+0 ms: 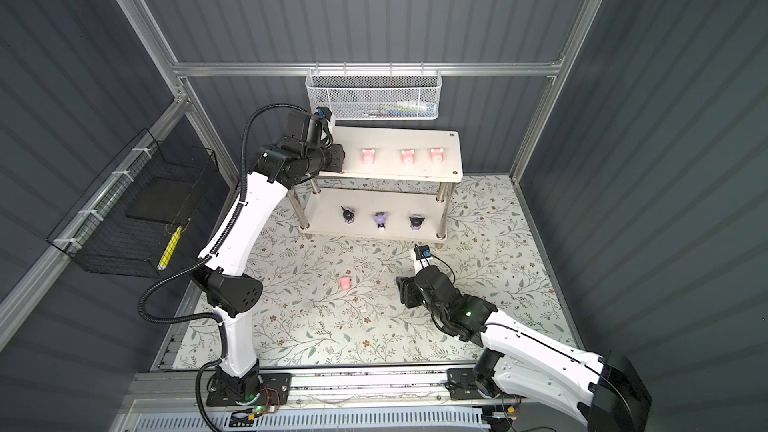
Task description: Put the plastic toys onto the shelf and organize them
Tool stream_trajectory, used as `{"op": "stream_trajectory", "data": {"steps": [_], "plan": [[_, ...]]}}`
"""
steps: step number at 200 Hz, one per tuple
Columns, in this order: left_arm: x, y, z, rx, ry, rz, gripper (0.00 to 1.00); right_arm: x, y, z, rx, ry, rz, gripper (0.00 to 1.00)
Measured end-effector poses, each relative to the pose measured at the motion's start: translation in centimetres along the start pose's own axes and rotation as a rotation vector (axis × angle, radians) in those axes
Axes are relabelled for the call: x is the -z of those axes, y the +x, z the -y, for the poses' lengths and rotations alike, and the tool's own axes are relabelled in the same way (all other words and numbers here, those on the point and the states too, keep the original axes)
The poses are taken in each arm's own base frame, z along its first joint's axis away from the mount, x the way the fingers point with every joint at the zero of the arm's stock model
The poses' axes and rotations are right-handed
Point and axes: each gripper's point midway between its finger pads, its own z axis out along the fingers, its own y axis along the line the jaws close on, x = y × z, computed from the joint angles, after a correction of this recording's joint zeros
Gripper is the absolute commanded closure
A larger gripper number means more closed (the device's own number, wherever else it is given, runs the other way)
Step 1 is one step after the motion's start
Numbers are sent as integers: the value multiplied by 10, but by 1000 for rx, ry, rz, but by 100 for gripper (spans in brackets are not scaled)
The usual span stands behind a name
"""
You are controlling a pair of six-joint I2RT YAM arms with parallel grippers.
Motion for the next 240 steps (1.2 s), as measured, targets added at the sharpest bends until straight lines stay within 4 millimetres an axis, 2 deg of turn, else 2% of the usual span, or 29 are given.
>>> {"op": "stream_trajectory", "data": {"steps": [85, 142, 167, 200, 240], "plan": [[-1, -4, -4, 17, 5, 10, 38, -5, 5, 1, 6, 10, -19, 36], [6, -16, -2, 36, 33, 56, 34, -6, 5, 1, 6, 10, -19, 36], [24, -30, -2, 40, 43, 105, 34, -7, 5, 1, 6, 11, -21, 36], [61, -50, -3, 50, 56, 197, 34, -8, 7, 1, 5, 11, -20, 35], [109, -51, -9, 67, 71, 272, 35, -8, 7, 2, 1, 13, -16, 35]]}}
